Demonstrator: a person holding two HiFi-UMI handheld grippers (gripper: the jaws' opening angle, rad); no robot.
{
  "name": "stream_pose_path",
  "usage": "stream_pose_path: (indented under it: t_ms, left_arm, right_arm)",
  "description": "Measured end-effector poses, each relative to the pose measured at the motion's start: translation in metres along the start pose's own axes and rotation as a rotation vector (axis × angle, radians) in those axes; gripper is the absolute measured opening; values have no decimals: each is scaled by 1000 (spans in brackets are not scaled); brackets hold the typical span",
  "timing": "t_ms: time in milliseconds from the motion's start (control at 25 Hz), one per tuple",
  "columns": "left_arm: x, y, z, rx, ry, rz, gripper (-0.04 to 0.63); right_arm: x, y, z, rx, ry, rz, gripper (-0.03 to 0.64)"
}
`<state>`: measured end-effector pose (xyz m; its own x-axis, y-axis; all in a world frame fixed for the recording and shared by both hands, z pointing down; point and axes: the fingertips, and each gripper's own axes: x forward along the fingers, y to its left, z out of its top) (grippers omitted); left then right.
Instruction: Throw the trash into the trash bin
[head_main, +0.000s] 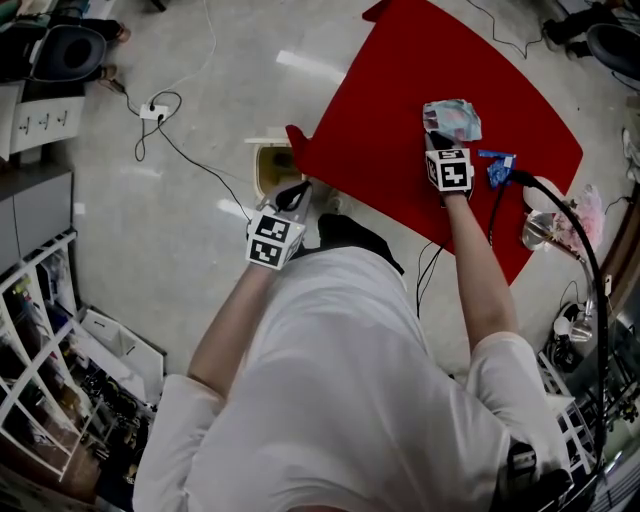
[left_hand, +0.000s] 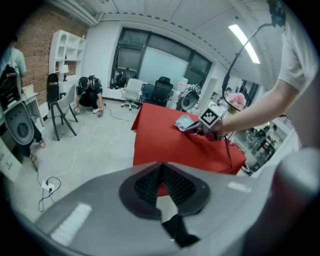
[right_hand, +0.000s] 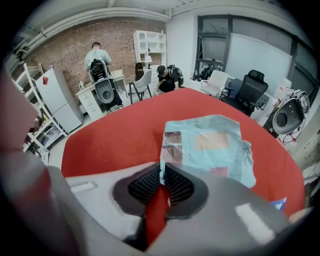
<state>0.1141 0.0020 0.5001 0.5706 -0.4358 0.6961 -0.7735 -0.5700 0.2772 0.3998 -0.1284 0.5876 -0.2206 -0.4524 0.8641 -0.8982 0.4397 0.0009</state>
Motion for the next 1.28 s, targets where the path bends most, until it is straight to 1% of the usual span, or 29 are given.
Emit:
stream_pose_path:
  t_ms: [280, 520, 760, 1000, 1160, 1280]
  left_arm:
    - [-13, 1, -11, 3, -4, -13, 5]
    - [-31, 8, -23, 6, -30, -12, 5]
    - [-59, 25, -44, -9, -41, -1, 5]
    - [-84, 44, -66, -25, -46, 4, 5]
    - [-103, 61, -81, -33, -49, 10, 5]
    - [-115, 71, -89, -43, -55, 18, 5]
  right_arm:
    - [-20, 12, 14, -10, -46, -20, 9]
    - [-36, 53, 21, -25, -87, -2, 5]
    - [-51, 124, 35, -44, -129, 55, 3]
    - [-53, 197, 41, -84, -137, 115, 3]
    - [-57, 257, 48, -119, -155, 175, 3]
    - [-61, 305, 50, -140, -162, 239, 3]
